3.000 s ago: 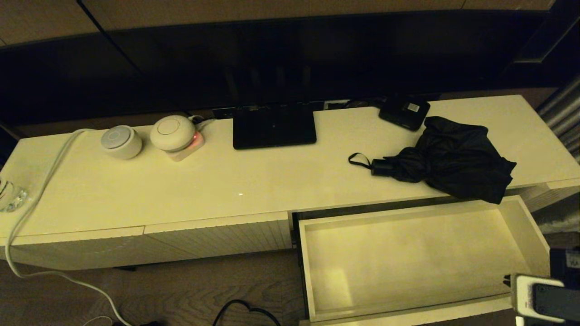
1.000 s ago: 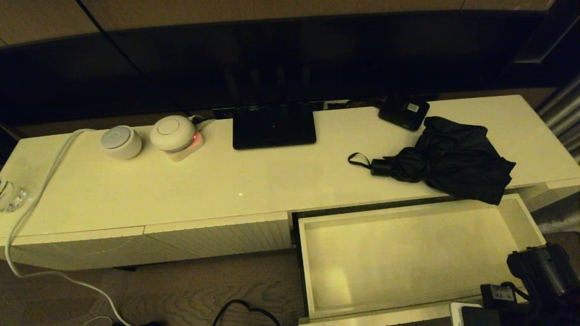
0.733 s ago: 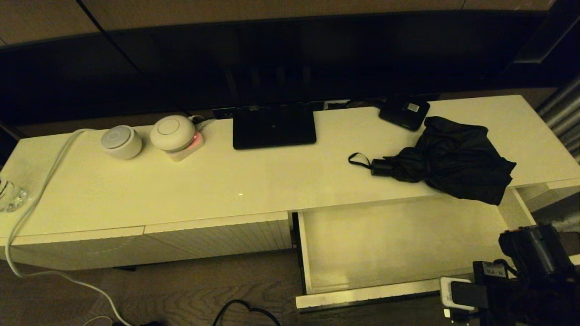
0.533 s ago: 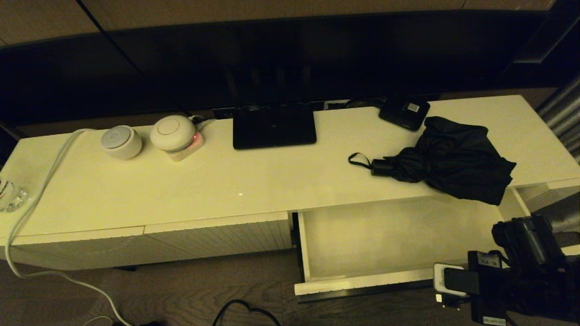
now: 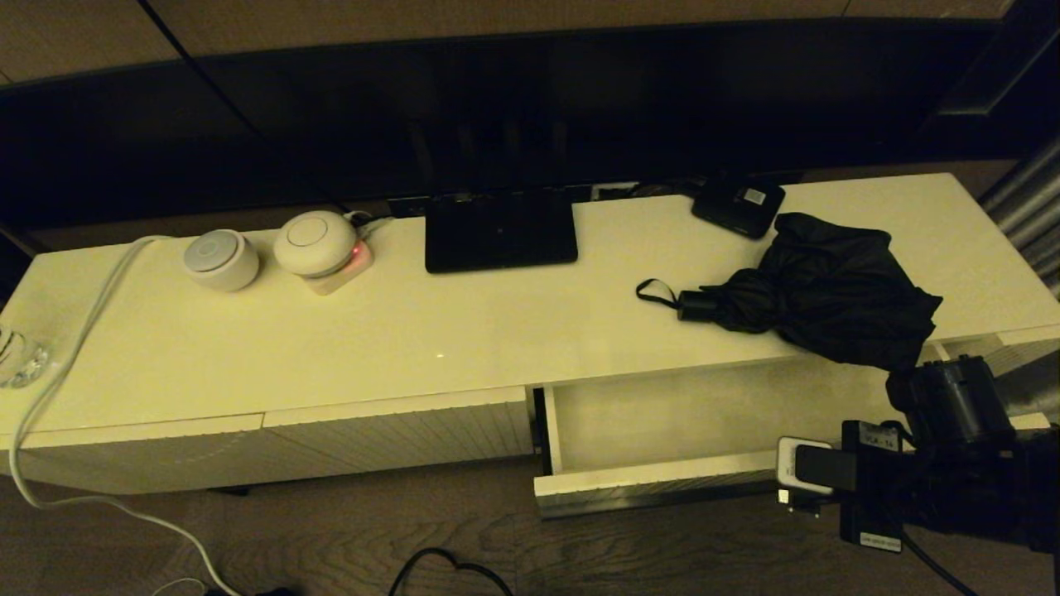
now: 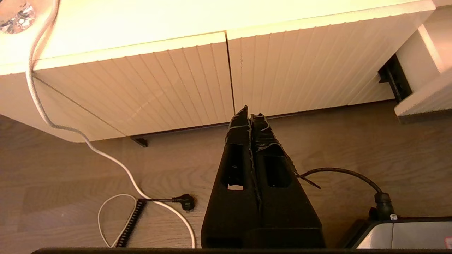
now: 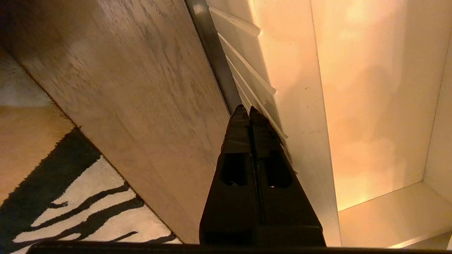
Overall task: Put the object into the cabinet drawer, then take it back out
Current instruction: Close the drawer
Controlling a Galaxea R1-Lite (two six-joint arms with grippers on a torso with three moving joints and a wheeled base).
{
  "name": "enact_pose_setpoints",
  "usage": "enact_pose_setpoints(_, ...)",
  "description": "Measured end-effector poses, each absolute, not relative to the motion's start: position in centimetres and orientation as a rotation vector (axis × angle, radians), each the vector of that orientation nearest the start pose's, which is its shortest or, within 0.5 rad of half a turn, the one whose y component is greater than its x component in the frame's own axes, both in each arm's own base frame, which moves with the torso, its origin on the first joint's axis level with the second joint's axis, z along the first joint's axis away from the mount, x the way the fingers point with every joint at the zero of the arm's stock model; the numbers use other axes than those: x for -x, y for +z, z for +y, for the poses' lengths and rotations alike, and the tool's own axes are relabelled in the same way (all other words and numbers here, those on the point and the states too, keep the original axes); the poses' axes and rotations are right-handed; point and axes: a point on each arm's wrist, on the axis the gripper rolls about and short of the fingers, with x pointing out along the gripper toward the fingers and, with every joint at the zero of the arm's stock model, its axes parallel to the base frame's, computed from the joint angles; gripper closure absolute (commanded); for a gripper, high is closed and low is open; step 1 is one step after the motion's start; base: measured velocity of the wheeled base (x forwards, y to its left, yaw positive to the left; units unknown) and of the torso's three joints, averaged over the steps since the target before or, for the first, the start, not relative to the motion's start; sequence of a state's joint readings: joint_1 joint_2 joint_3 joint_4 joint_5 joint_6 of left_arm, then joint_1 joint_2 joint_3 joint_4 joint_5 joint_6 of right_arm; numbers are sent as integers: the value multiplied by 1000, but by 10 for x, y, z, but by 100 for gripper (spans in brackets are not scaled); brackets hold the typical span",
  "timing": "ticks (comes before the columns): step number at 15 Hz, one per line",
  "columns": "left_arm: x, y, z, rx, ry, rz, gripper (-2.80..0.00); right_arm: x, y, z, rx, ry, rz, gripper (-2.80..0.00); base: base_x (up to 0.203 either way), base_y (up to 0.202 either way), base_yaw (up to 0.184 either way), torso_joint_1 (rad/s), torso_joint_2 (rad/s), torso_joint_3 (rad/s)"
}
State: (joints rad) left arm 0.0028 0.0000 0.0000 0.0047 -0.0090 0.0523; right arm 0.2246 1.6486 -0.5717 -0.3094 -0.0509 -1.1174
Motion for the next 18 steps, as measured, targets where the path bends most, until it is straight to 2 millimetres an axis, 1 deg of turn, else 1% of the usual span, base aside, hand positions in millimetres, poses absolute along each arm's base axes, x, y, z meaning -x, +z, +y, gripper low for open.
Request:
enact_pose_setpoints(4, 23, 75, 0, -52, -7, 5, 0, -261, 126, 57, 1175, 455, 478, 0, 0, 0, 0, 0, 0, 0)
enact_pose_setpoints(7, 23, 75, 0, -52, -6, 4, 0, -269, 128, 58, 1169, 410, 463, 0, 0, 0, 0, 0, 0, 0)
enact_pose_setpoints(11, 23, 75, 0, -52, -7, 5, 0, -287, 139, 61, 1133, 344, 412, 0, 0, 0, 0, 0, 0, 0)
enact_pose_setpoints(14, 23, 75, 0, -52, -6, 4, 0, -296, 143, 64, 1114, 311, 417, 0, 0, 0, 0, 0, 0, 0)
enact_pose_setpoints(16, 23, 75, 0, -52, -7, 5, 0, -297, 147, 64, 1101, 294, 414, 0, 0, 0, 0, 0, 0, 0)
enact_pose_setpoints(18, 23, 75, 0, -52, -6, 5, 0, -288, 153, 63, 1097, 289, 403, 0, 0, 0, 0, 0, 0, 0)
